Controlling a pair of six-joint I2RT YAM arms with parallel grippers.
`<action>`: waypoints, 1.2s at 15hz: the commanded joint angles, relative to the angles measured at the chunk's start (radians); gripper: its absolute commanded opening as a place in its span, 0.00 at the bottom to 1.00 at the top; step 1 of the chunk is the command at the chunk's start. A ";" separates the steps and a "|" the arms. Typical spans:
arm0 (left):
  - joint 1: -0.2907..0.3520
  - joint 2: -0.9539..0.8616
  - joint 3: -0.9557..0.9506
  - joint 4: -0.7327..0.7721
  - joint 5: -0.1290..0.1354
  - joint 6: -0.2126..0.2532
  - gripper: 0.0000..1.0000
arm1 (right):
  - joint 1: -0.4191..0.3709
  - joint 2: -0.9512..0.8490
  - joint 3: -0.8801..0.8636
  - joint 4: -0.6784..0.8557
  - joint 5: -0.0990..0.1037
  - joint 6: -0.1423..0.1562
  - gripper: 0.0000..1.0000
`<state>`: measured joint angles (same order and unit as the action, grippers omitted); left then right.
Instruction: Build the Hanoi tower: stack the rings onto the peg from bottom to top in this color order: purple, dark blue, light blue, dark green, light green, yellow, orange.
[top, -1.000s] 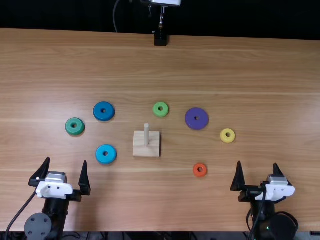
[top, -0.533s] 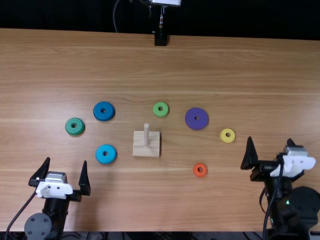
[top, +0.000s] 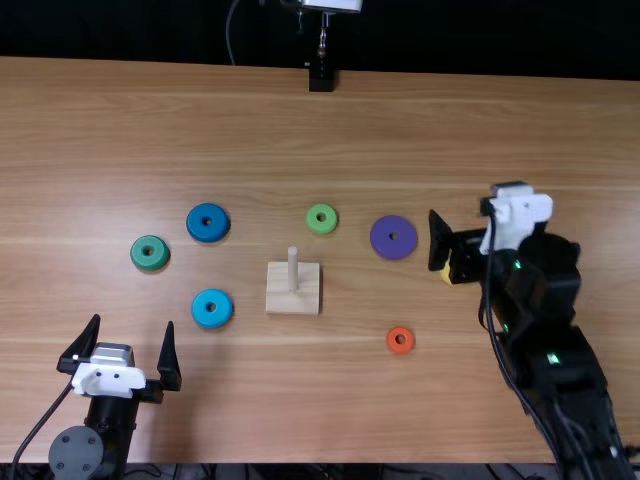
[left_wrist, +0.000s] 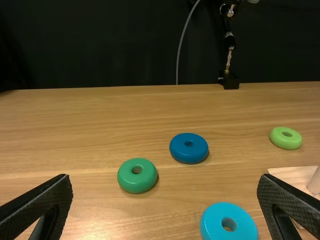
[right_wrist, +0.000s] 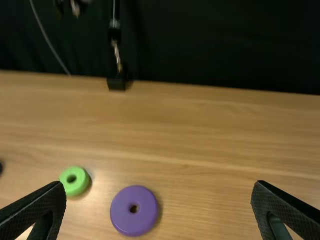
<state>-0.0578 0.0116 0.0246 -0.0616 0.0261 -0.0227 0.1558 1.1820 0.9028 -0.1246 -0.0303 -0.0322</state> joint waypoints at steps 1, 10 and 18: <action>0.007 -0.012 -0.025 0.005 -0.004 0.012 1.00 | 0.036 0.122 0.090 -0.016 -0.003 -0.065 1.00; 0.007 -0.012 -0.025 0.005 -0.004 0.010 1.00 | 0.103 0.608 0.410 -0.385 -0.030 -0.052 1.00; 0.007 -0.012 -0.025 0.005 -0.004 0.012 1.00 | 0.100 0.785 0.521 -0.392 -0.030 -0.052 1.00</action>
<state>-0.0578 0.0116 0.0246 -0.0620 0.0265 -0.0227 0.2546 1.9526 1.3884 -0.5171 -0.0536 -0.0841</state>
